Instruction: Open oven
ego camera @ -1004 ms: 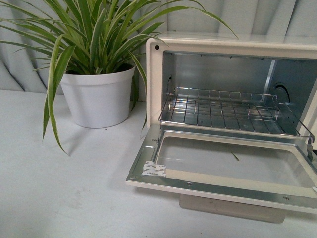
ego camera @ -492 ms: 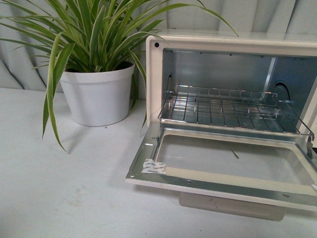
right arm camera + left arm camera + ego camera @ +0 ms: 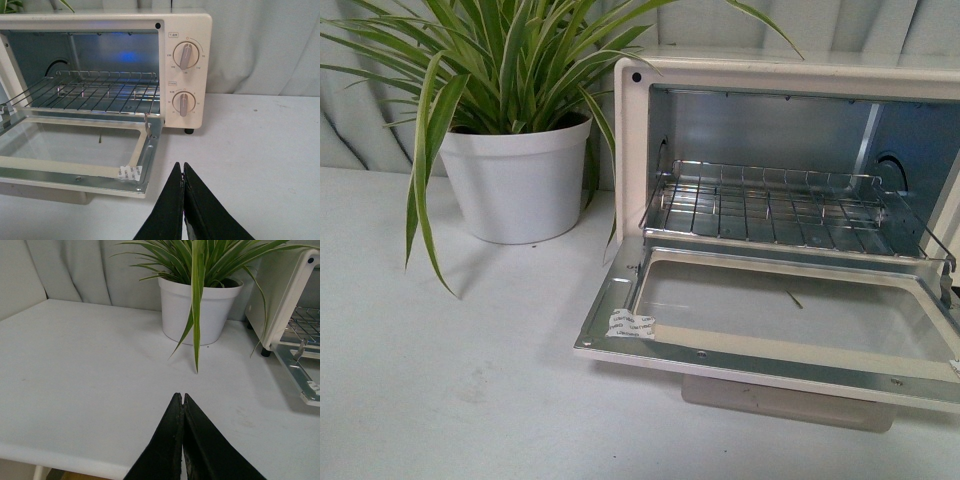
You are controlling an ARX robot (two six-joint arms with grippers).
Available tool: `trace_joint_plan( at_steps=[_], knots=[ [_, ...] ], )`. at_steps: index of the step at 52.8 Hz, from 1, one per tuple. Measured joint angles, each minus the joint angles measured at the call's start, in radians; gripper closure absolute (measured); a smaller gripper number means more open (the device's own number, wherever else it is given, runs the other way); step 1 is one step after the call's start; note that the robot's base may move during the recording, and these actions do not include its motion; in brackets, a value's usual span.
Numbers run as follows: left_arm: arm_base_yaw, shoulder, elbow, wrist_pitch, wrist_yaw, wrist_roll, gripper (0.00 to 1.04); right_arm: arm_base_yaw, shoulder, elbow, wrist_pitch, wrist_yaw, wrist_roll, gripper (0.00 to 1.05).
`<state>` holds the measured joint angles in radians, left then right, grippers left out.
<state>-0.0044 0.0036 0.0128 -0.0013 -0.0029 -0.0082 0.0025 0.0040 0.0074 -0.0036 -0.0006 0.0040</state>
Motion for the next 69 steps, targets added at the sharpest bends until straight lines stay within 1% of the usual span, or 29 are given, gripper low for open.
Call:
trace_joint_plan(
  at_steps=[11, 13, 15, 16, 20, 24, 28, 32, 36, 37, 39, 40, 42, 44, 48, 69],
  knots=[
    [0.0, 0.0, 0.0, 0.0, 0.0, 0.0, 1.0, 0.0, 0.0, 0.0, 0.0, 0.0, 0.0, 1.04],
    [0.0, 0.0, 0.0, 0.0, 0.0, 0.0, 0.96, 0.0, 0.0, 0.0, 0.0, 0.0, -0.001, 1.03],
    [0.0, 0.0, 0.0, 0.0, 0.0, 0.0, 0.89, 0.0, 0.0, 0.0, 0.0, 0.0, -0.001, 0.98],
    [0.0, 0.0, 0.0, 0.0, 0.0, 0.0, 0.87, 0.0, 0.0, 0.0, 0.0, 0.0, -0.001, 0.95],
    [0.0, 0.0, 0.0, 0.0, 0.0, 0.0, 0.73, 0.0, 0.0, 0.0, 0.0, 0.0, -0.001, 0.82],
    [0.0, 0.0, 0.0, 0.0, 0.0, 0.0, 0.62, 0.0, 0.0, 0.0, 0.0, 0.0, -0.001, 0.7],
    [0.0, 0.0, 0.0, 0.0, 0.0, 0.0, 0.47, 0.0, 0.0, 0.0, 0.0, 0.0, -0.001, 0.57],
    [0.0, 0.0, 0.0, 0.0, 0.0, 0.0, 0.37, 0.0, 0.0, 0.0, 0.0, 0.0, -0.001, 0.45],
    [0.0, 0.0, 0.0, 0.0, 0.0, 0.0, 0.22, 0.0, 0.0, 0.0, 0.0, 0.0, -0.001, 0.32],
    [0.0, 0.0, 0.0, 0.0, 0.0, 0.0, 0.2, 0.0, 0.0, 0.0, 0.0, 0.0, -0.001, 0.29],
    [0.0, 0.0, 0.0, 0.0, 0.0, 0.0, 0.13, 0.0, 0.0, 0.0, 0.0, 0.0, -0.001, 0.22],
    [0.0, 0.0, 0.0, 0.0, 0.0, 0.0, 0.1, 0.0, 0.0, 0.0, 0.0, 0.0, -0.001, 0.2],
    [0.0, 0.0, 0.0, 0.0, 0.0, 0.001, 0.05, 0.0, 0.0, 0.0, 0.0, 0.0, -0.001, 0.13],
    [0.0, 0.0, 0.0, 0.0, 0.0, 0.002, 0.06, 0.0, 0.0, 0.0, 0.0, 0.0, 0.0, 0.07],
    [0.0, 0.0, 0.0, 0.0, 0.0, 0.002, 0.07, 0.0, 0.0, 0.0, 0.0, 0.0, -0.001, 0.1],
    [0.0, 0.0, 0.0, 0.0, 0.0, 0.002, 0.06, 0.0, 0.0, 0.0, 0.0, 0.0, -0.001, 0.09]
  ],
)
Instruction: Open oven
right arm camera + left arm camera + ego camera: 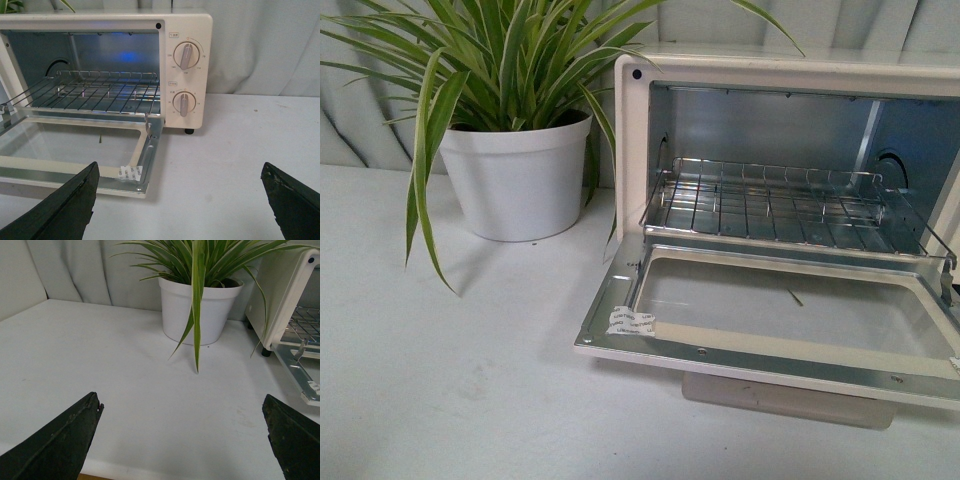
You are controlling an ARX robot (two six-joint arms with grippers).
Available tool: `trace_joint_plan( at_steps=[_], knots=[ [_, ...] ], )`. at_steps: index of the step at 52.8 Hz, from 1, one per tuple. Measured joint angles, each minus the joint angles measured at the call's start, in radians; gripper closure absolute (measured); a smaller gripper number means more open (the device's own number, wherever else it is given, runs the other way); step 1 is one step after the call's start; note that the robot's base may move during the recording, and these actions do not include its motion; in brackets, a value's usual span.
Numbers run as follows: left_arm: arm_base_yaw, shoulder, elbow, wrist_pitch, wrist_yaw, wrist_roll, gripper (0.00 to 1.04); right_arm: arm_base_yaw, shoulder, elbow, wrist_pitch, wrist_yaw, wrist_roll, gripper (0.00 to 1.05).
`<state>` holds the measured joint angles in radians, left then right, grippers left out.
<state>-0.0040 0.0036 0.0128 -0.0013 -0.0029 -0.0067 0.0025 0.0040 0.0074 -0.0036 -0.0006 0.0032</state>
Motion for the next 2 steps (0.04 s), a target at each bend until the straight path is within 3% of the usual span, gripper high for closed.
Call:
trace_joint_plan(
  at_steps=[2],
  knots=[
    [0.0, 0.0, 0.0, 0.0, 0.0, 0.0, 0.06, 0.0, 0.0, 0.0, 0.0, 0.0, 0.0, 0.09]
  ],
)
